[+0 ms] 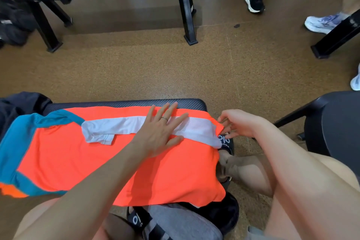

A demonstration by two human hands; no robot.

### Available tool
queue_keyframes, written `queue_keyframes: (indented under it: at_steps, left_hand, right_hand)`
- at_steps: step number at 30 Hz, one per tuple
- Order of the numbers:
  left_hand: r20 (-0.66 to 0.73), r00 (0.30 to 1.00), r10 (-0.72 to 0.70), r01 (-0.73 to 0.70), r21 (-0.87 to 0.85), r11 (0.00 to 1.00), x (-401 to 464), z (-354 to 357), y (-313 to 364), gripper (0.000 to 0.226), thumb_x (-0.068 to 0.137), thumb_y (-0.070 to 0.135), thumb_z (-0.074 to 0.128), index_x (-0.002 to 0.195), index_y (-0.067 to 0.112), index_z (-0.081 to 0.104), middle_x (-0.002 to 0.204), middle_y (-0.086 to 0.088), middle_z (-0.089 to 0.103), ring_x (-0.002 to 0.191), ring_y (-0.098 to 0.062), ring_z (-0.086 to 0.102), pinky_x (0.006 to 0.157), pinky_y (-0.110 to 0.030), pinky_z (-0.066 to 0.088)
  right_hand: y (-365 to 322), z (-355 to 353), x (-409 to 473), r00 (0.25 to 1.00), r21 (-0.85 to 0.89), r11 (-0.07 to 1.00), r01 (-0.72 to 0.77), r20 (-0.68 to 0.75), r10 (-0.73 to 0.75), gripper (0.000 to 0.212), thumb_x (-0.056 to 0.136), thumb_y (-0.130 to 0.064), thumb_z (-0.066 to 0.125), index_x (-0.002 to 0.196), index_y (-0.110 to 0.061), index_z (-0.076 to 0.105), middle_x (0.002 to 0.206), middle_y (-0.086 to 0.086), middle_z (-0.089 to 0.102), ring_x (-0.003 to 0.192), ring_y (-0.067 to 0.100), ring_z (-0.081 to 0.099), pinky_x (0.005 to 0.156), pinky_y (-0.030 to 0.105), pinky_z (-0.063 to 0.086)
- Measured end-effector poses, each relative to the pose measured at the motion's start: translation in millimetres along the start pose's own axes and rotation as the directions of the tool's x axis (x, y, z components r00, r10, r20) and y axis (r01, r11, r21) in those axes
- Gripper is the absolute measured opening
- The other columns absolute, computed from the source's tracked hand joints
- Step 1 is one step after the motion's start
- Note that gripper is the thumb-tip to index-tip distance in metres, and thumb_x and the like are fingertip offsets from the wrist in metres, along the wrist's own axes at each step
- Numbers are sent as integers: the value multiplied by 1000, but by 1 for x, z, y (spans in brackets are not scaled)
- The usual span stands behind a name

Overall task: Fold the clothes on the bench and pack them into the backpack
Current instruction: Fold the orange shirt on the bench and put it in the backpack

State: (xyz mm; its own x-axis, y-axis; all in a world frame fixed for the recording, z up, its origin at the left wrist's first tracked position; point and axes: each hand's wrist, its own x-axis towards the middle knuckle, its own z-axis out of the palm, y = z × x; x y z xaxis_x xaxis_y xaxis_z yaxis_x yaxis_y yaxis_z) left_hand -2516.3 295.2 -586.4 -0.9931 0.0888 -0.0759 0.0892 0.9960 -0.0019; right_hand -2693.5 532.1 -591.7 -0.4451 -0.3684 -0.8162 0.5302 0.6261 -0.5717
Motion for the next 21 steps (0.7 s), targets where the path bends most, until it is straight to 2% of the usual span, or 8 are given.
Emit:
queue_keyframes:
  at_steps: [2, 4, 6, 8, 11, 15, 18, 21]
  left_hand:
    - [-51, 995, 80, -79, 29, 996, 1, -4, 7, 59, 95, 58, 41, 146, 28, 44, 152, -14, 41, 139, -35, 40, 115, -55, 29]
    - [-125, 978, 165, -164, 15, 986, 4, -10, 18, 46, 94, 50, 47, 128, 20, 55, 134, -12, 52, 122, -33, 50, 106, -48, 37]
    - [-175, 962, 212, -218, -15, 976, 9, -14, 29, 35, 92, 45, 50, 111, 17, 58, 119, -8, 55, 106, -31, 52, 94, -44, 42]
    - [-159, 961, 228, -233, -14, 972, 12, -15, 35, 28, 91, 41, 48, 102, 17, 57, 110, -6, 56, 97, -28, 53, 85, -43, 45]
    - [-131, 965, 227, -231, -11, 973, 14, -14, 39, 25, 93, 39, 44, 98, 17, 56, 106, -6, 56, 90, -27, 52, 78, -41, 46]
    - [-140, 958, 250, -256, -22, 967, 11, -12, 39, 9, 92, 27, 51, 97, 20, 53, 103, -5, 55, 86, -27, 52, 73, -41, 47]
    - [-132, 958, 254, -258, -18, 966, 10, -13, 40, 5, 92, 21, 56, 96, 20, 53, 101, -5, 55, 84, -27, 52, 72, -42, 48]
    - [-154, 952, 266, -270, -6, 963, 11, -16, 43, 4, 93, 20, 58, 95, 19, 55, 100, -4, 56, 83, -27, 53, 73, -41, 48]
  right_hand:
    - [6, 2, -2, 998, 11, 1000, -10, -59, 11, 8, 95, -19, 45, 91, -15, 50, 75, 5, 50, 62, 19, 50, 60, 30, 50]
    - [12, 7, -2, 995, 15, 1000, -10, -99, 11, 10, 96, -20, 45, 91, -14, 52, 76, 7, 52, 60, 19, 52, 59, 28, 50]
    - [19, 15, -2, 991, 18, 1000, 18, -132, -16, 11, 93, -18, 49, 86, -13, 57, 80, 9, 56, 58, 19, 52, 57, 25, 46]
    - [22, 21, -2, 984, 67, 996, 60, -169, -48, 15, 91, -17, 52, 78, -14, 57, 78, 9, 56, 55, 17, 48, 55, 25, 42]
    - [28, 28, -2, 993, 166, 985, 51, -114, -33, 18, 98, -26, 54, 85, -13, 57, 74, 6, 59, 57, 16, 53, 55, 26, 44]
    - [31, 35, 5, 1000, 307, 952, 7, -25, 1, 22, 100, -32, 57, 94, -12, 62, 85, 6, 65, 75, 18, 62, 61, 30, 47]
    - [28, 37, 7, 1000, 362, 932, -5, -18, 13, 19, 99, -23, 56, 81, -16, 61, 73, 1, 59, 65, 14, 56, 57, 26, 45]
    - [23, 33, 8, 998, 443, 897, -1, -54, 27, 21, 90, -12, 53, 70, -17, 50, 64, 1, 46, 56, 16, 45, 52, 27, 37]
